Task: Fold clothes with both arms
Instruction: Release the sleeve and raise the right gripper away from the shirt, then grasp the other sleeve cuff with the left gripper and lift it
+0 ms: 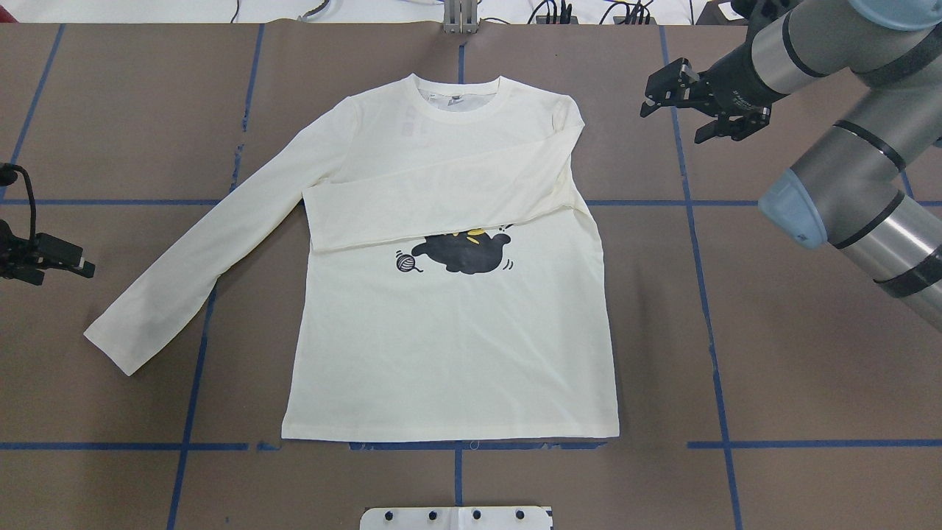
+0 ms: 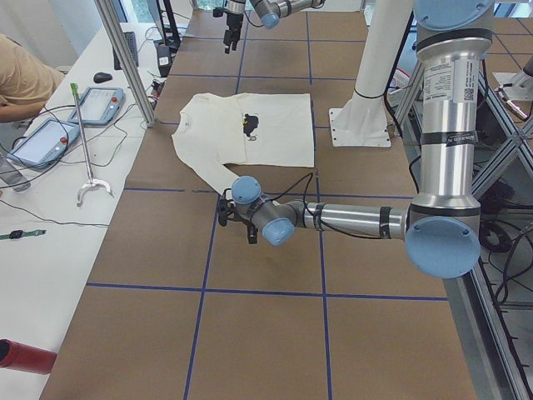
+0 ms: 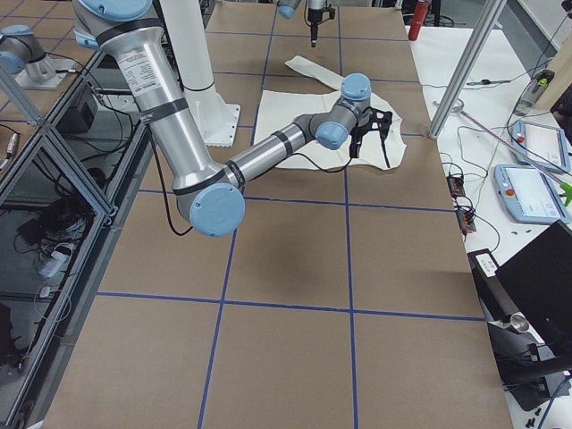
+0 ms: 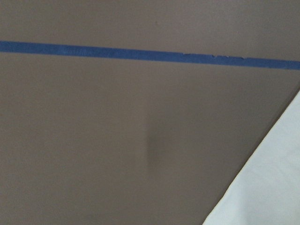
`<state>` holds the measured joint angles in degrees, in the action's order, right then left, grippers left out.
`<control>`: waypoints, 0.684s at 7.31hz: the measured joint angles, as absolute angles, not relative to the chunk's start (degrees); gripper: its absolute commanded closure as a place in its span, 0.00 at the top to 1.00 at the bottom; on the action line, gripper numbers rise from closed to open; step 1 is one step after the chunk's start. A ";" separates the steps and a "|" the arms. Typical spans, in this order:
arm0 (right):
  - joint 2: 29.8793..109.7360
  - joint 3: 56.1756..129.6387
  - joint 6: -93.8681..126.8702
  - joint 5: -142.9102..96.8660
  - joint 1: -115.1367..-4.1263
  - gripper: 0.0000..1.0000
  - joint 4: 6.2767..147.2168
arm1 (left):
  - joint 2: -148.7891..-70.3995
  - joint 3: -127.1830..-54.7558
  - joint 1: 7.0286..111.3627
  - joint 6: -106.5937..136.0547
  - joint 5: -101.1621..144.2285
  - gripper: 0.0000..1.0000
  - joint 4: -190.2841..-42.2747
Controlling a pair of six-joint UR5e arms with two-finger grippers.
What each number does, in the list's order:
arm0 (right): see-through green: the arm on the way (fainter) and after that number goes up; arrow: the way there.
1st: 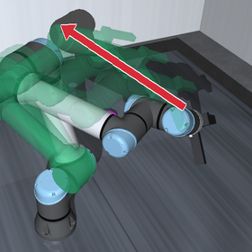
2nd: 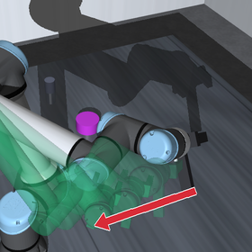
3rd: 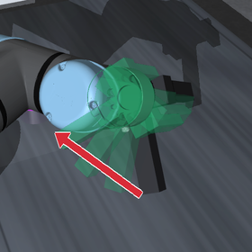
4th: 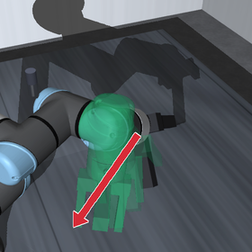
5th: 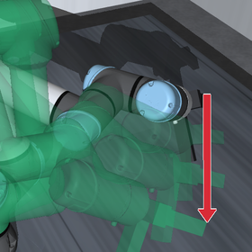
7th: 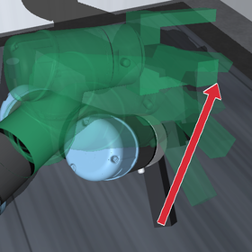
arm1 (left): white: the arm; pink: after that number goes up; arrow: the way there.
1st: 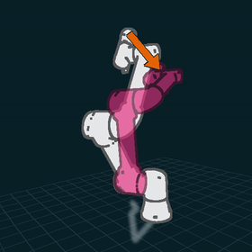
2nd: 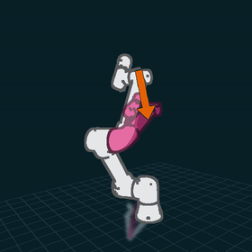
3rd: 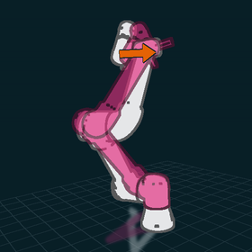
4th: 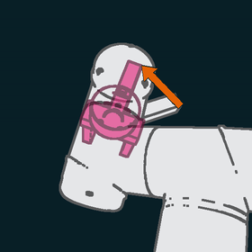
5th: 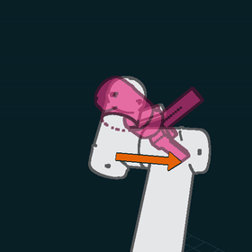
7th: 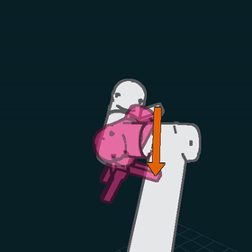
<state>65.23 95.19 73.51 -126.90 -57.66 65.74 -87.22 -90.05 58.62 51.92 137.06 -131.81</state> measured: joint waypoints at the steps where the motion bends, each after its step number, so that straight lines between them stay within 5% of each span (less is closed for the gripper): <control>1: 65.48 95.39 73.54 -126.72 -57.50 1.00 65.74 | -87.09 -90.13 56.03 54.38 136.83 0.94 -133.11; 3: 65.77 95.45 73.64 -126.20 -56.72 1.00 65.74 | -86.74 -90.30 52.48 56.16 135.37 0.82 -133.93; 5: 66.03 95.49 73.80 -125.40 -55.78 1.00 65.74 | -86.01 -90.33 50.81 56.47 134.04 0.81 -133.97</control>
